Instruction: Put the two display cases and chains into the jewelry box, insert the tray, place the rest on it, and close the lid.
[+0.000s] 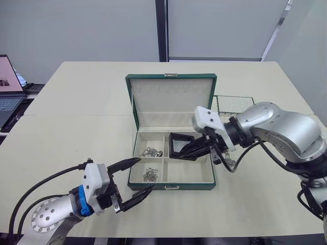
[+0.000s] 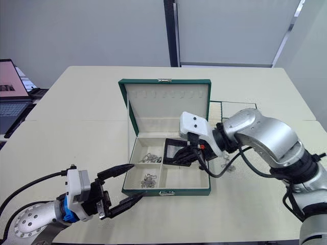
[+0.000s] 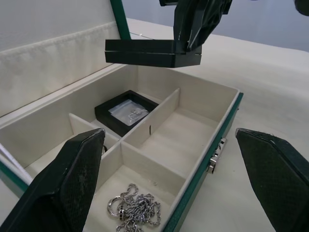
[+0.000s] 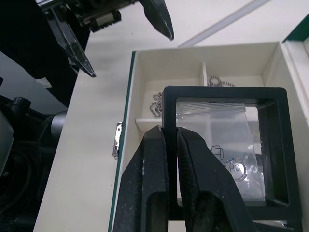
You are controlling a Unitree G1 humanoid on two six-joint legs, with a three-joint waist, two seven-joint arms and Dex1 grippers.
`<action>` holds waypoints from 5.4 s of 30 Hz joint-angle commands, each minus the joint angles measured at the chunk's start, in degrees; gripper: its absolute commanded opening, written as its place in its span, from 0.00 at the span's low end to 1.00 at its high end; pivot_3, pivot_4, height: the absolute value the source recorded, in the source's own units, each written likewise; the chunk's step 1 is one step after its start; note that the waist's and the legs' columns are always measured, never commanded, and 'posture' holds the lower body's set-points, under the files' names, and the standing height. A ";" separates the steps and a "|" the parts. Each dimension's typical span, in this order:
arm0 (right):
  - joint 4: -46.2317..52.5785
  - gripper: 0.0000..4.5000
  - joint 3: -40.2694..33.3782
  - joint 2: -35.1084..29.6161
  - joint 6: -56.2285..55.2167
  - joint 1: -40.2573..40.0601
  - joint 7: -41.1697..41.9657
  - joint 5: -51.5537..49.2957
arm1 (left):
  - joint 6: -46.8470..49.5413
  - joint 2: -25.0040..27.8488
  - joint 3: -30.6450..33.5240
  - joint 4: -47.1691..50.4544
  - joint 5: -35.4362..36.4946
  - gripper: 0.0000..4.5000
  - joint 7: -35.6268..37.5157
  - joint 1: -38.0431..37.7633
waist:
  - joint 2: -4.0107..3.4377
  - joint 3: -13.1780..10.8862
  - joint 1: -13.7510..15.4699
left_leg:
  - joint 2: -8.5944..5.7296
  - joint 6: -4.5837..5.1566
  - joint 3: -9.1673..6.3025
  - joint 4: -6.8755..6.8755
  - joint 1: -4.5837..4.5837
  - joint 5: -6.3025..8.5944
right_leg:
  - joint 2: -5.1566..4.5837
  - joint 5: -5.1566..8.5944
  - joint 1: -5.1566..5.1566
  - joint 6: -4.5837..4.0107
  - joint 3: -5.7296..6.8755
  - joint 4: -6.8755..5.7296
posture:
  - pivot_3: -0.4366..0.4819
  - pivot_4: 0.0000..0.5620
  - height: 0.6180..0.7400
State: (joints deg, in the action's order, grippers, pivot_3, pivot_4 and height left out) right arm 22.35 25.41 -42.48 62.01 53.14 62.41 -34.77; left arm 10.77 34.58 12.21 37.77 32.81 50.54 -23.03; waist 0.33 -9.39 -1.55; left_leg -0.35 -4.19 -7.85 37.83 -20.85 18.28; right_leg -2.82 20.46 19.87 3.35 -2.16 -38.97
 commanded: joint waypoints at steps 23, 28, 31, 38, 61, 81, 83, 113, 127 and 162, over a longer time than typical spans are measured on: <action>-0.35 0.01 9.61 2.80 2.93 1.21 1.89 5.12 | -3.05 -4.88 -2.27 4.28 -2.51 1.00 -5.55 -5.86 | -0.01 0.00 -0.15 | -0.01 0.04 0.04 -0.06 -0.04 0.03 | 0.00 0.00 0.18 0.00 -0.06 -0.03 | 0.48 0.27 1.00; -0.85 0.01 10.25 2.78 2.39 0.58 1.55 6.80 | -2.91 -4.62 -2.32 3.87 -2.55 1.00 -5.43 -5.10 | -0.01 0.00 -0.15 | 0.00 0.04 0.02 -0.07 -0.04 0.03 | 0.00 0.00 0.18 0.00 -0.04 -0.03 | 0.48 0.27 1.00; -0.57 0.01 10.13 2.98 2.82 -0.05 1.47 6.82 | -2.63 -4.47 -2.50 3.63 -2.62 1.00 -5.47 -4.38 | -0.02 0.00 -0.15 | 0.00 0.03 0.03 -0.08 -0.04 0.02 | 0.00 0.00 0.18 0.00 -0.05 -0.03 | 0.48 0.27 1.00; 0.84 0.01 9.28 3.09 3.75 -0.72 0.87 6.18 | -2.36 -4.03 -2.48 3.35 -2.44 1.00 -5.26 -3.63 | -0.01 0.00 -0.16 | 0.00 0.04 0.03 -0.08 -0.04 0.03 | 0.00 0.00 0.19 0.00 -0.05 -0.03 | 0.48 0.27 1.00; 2.68 0.01 6.55 4.42 9.71 -2.61 -3.63 3.13 | -1.86 -3.29 -2.89 1.77 -2.39 1.00 -4.38 -1.63 | -0.02 -0.01 -0.18 | -0.01 0.05 0.02 -0.12 -0.04 0.03 | 0.00 0.00 0.21 0.00 -0.07 -0.02 | 0.48 0.27 1.00; 3.58 0.01 5.14 5.07 10.30 -3.60 -6.57 1.52 | -1.19 -2.10 -2.85 1.38 -1.70 1.00 -4.11 -0.57 | -0.04 -0.02 -0.19 | -0.03 0.03 0.01 -0.26 -0.04 0.02 | 0.00 0.00 0.29 0.00 -0.09 -0.01 | 0.48 0.27 1.00; 3.21 0.01 5.55 5.02 9.53 -3.79 -6.72 2.07 | -1.17 -2.02 -2.83 1.29 -1.69 1.00 -4.06 -0.48 | -0.04 -0.02 -0.20 | -0.02 0.03 0.01 -0.27 -0.04 0.02 | 0.00 0.00 0.29 0.00 -0.09 -0.01 | 0.48 0.27 1.00; -1.21 0.99 -20.51 2.67 -6.12 -16.46 -0.17 -6.51 | 11.57 1.40 1.64 4.53 7.77 1.00 -9.48 7.88 | 0.01 -0.04 -0.06 | -0.06 0.03 0.01 -0.31 -0.05 0.02 | -0.02 0.00 0.24 0.01 -0.08 0.01 | 0.48 0.27 1.00; -10.93 0.99 -47.40 -4.02 -20.36 -41.07 -3.79 -3.94 | 15.93 10.45 27.39 -10.85 11.24 1.00 -5.53 4.37 | 0.01 -0.07 -0.16 | -0.03 0.08 0.15 -0.46 0.03 0.05 | 0.01 0.00 0.22 0.00 -0.12 0.03 | 0.48 0.27 1.00; -31.25 0.99 -49.60 6.45 -44.92 -39.83 -18.53 5.51 | 3.30 -5.91 24.57 -18.41 -3.54 1.00 -23.51 8.55 | 0.01 -0.01 -0.23 | -0.03 -0.18 0.20 -0.56 0.08 -0.10 | -0.04 0.00 0.20 0.00 -0.14 0.00 | 0.48 0.27 1.00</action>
State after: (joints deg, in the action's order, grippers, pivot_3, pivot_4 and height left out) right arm -10.77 -23.26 -34.28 17.84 12.49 42.12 -28.20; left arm 14.52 27.41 36.84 15.78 28.28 25.79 -14.01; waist 0.35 -9.40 -1.78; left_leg -0.38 -4.38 -7.64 37.27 -20.78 18.18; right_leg -2.87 20.46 20.07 3.36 -2.30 -38.97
